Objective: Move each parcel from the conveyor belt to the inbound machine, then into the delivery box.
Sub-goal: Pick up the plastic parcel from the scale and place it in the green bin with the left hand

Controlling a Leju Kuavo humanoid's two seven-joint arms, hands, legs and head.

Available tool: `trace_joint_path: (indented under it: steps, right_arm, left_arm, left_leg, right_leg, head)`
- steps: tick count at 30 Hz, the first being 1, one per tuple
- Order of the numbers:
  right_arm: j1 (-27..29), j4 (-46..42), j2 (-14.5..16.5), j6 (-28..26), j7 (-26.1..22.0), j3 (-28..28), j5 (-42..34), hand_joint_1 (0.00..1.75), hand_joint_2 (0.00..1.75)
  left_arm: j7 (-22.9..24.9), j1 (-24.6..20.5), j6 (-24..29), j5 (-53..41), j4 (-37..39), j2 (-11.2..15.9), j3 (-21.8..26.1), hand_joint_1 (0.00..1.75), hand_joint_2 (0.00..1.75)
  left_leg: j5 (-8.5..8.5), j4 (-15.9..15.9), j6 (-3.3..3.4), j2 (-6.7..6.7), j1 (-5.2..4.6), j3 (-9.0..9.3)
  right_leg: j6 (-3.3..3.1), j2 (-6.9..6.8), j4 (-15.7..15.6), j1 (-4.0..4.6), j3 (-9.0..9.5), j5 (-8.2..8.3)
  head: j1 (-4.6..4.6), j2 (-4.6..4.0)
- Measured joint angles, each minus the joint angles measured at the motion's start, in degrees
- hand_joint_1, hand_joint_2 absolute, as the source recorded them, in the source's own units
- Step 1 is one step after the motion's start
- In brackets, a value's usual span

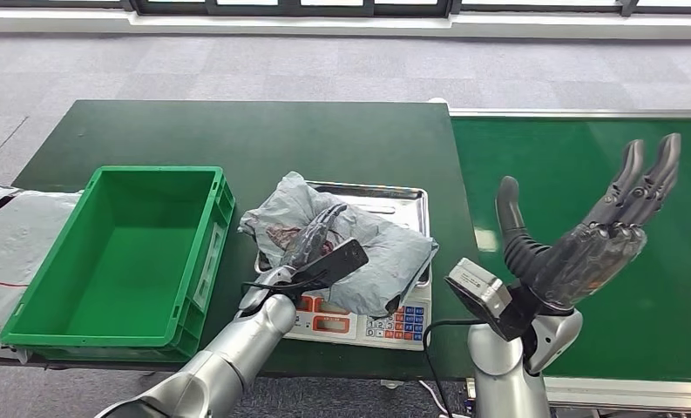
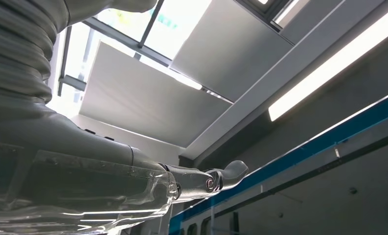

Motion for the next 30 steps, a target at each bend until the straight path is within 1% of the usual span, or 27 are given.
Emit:
trace_joint_path:
  steps: [10,22,25,30]
  right_arm:
    - [0.0,0.0,0.0,0.0,0.2,-0.1,0.4,0.00,1.75]
    - [-0.7,0.0,0.1,0.0,1.0,-0.1,0.7,0.00,1.75]
    - [-1.1,0.0,0.2,0.0,1.6,-0.1,0.9,0.00,1.75]
    - [-1.3,-0.1,0.2,0.0,1.7,-0.1,1.1,0.00,1.75]
  left_arm:
    - [0.7,-1.8,0.2,-1.6,0.6,-0.1,-0.1,1.75,1.75]
    - [1.2,-2.7,0.9,-3.2,0.9,-0.1,-0.1,1.75,1.75]
    - [1.5,-2.9,2.3,-3.8,0.9,-0.2,-0.1,1.75,1.75]
    - [1.9,-2.9,7.6,-4.2,0.8,-0.2,0.0,1.75,1.75]
  left_leg:
    - [0.06,0.0,0.02,-0.01,0.00,0.01]
    - [0.06,0.0,0.02,-0.02,0.00,0.00]
    - [0.07,0.0,0.02,-0.02,0.00,0.00]
    - [0.07,0.0,0.01,-0.01,0.00,-0.01]
  right_leg:
    - [0.01,-0.05,0.0,0.00,0.03,0.01]
    - [0.01,-0.04,0.0,0.00,0.01,0.01]
    - [0.01,-0.03,0.0,0.00,0.01,0.01]
    - [0.01,-0.02,0.0,0.00,-0.01,0.01]
  head:
    - [0.00,0.00]
    - [0.00,0.00]
    - [0.00,0.00]
    - [0.00,0.00]
